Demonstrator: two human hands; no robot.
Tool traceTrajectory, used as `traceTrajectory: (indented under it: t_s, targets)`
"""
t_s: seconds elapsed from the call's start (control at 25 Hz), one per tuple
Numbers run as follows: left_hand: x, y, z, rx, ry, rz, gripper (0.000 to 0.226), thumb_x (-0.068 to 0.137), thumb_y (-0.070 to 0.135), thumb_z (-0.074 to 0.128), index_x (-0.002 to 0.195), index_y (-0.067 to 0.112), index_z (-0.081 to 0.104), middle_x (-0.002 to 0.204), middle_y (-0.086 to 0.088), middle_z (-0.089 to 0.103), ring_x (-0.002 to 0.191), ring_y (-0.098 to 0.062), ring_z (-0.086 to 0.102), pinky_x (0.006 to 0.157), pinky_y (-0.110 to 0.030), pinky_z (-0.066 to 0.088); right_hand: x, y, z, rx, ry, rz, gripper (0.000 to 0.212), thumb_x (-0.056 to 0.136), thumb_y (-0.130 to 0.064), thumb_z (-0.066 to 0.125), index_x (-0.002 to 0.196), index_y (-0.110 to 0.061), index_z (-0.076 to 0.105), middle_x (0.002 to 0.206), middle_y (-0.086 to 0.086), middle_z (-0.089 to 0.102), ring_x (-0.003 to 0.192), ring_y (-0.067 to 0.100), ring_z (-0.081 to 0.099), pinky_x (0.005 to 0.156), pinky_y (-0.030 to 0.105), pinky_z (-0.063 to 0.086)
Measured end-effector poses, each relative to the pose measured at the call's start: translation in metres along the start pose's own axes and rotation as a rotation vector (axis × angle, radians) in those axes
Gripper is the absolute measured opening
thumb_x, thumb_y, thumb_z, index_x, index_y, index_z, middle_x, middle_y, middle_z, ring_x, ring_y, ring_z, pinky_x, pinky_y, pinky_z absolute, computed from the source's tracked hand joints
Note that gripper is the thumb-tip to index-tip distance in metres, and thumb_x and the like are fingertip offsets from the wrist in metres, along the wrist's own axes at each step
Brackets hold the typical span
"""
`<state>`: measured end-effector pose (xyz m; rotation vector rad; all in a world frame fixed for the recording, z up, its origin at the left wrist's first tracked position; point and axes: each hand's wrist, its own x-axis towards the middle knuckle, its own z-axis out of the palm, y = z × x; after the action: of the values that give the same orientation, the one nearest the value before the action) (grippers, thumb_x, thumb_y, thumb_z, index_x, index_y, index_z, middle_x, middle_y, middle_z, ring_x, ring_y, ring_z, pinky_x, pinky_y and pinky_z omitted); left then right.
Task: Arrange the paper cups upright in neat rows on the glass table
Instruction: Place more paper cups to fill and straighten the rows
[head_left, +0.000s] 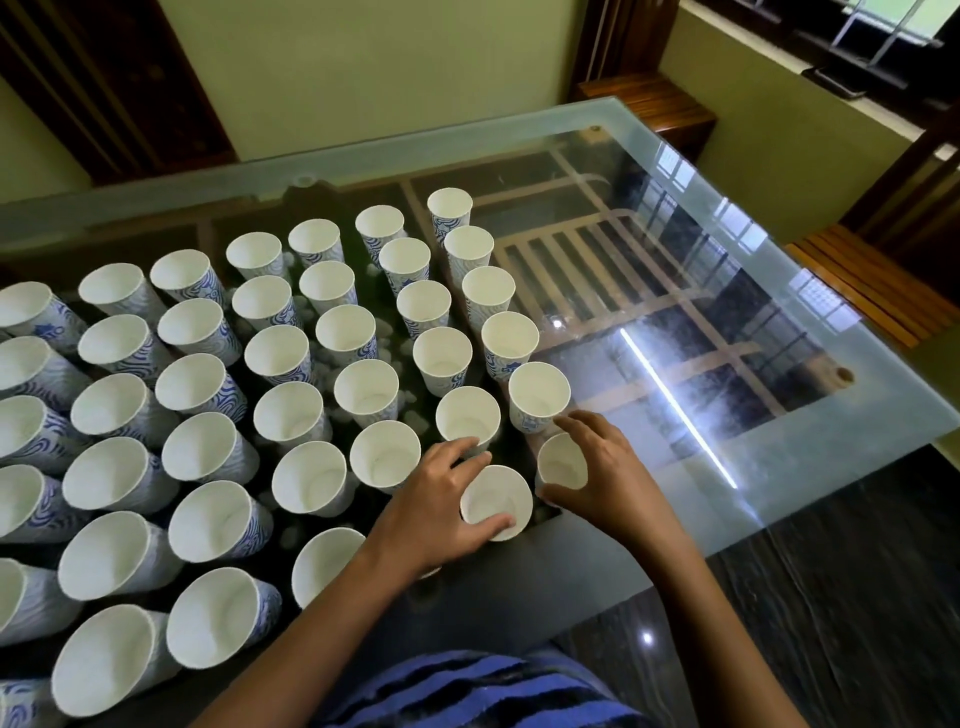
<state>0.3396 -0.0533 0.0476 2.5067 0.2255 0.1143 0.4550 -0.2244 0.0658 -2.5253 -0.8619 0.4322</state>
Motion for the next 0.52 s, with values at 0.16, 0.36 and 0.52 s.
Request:
traceTrajectory:
  t_s: [0.16, 0.36, 0.52]
  targets:
    - [0.029, -0.011, -0.017, 0.039, 0.089, -0.066, 0.059, 0.072, 0.037, 0.075, 0.121, 0.006, 0.059, 0.132, -0.012, 0.052, 0.122, -0.026, 0.047, 0.102, -0.033, 0.037, 0.03, -0.011, -0.007, 0.037, 0.062, -0.031, 0.066, 0.08, -0.031, 0.07, 0.138, -0.016, 0.041, 0.146, 0.005, 0.036, 0.134, 0.021, 0.033, 0.108, 0.033, 0.032]
    - [0.056, -0.022, -0.022, 0.066, 0.015, -0.133, 0.074, 0.071, 0.044, 0.073, 0.132, 0.01, 0.048, 0.14, -0.007, 0.043, 0.129, -0.022, 0.038, 0.109, -0.035, 0.031, 0.067, -0.02, -0.007, 0.013, 0.034, -0.034, 0.07, 0.079, -0.031, 0.071, 0.139, -0.017, 0.038, 0.149, 0.005, 0.031, 0.136, 0.023, 0.028, 0.108, 0.036, 0.032]
    - [0.061, -0.025, -0.015, 0.059, -0.023, -0.154, 0.077, 0.069, 0.046, 0.073, 0.133, 0.012, 0.047, 0.141, -0.005, 0.043, 0.129, -0.02, 0.038, 0.107, -0.032, 0.03, 0.08, -0.019, -0.004, -0.021, -0.015, -0.011, 0.074, 0.078, -0.032, 0.071, 0.141, -0.015, 0.036, 0.149, 0.006, 0.031, 0.137, 0.023, 0.027, 0.109, 0.037, 0.032]
